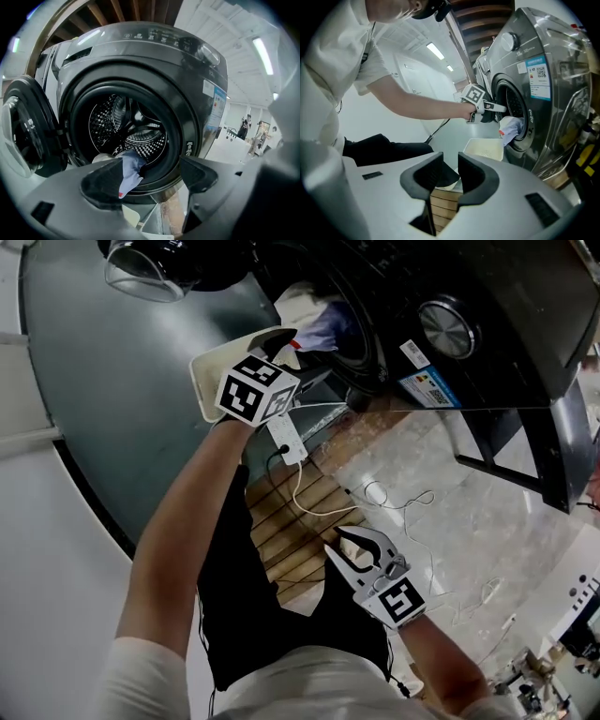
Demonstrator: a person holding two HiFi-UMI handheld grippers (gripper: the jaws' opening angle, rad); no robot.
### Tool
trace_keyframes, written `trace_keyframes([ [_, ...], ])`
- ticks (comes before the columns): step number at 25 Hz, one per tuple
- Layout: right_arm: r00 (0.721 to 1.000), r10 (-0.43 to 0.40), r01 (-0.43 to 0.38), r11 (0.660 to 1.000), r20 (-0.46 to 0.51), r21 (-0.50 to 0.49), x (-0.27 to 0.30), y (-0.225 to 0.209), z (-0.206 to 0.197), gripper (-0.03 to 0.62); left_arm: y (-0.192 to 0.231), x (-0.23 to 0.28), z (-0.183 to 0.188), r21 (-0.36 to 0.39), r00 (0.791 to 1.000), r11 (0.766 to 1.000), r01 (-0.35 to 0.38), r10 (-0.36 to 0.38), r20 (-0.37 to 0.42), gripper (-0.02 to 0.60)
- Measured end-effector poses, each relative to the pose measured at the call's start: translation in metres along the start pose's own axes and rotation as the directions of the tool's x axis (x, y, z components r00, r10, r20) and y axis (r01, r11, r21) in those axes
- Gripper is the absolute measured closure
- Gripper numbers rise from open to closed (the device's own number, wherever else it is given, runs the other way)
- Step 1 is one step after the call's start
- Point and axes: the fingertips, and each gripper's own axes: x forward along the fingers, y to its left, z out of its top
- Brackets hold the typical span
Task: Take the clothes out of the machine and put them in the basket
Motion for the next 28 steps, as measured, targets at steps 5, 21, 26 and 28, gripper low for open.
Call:
trace_keyframes([
  [5,1.0,-0.016,0.017,0.999,-0.022,0.029,0.019,-0.013,-0.01,0.514,0.027,0.044,-0.01,0.06,0.998,0.998,0.013,-0.01,-0.057,0.218],
  [21,0.998,-0.048,0.051,0.991,-0.027,0.126,0.053,-0.05,-0.024,0.514,0.089,0.149,-0.033,0.292,0.967,0.956,0.023,0.053,-0.249,0.15],
  [26,0.998,-0.053,0.058,0.987,-0.038,0.149,0.053,-0.051,-0.034,0.514,0.099,0.172,-0.044,0.357,0.949,0.934,0.03,0.086,-0.304,0.139],
  [28,0.997,-0.056,0.062,0.986,-0.047,0.155,0.053,-0.052,-0.039,0.514,0.101,0.179,-0.051,0.37,0.939,0.928,0.042,0.09,-0.332,0.137],
])
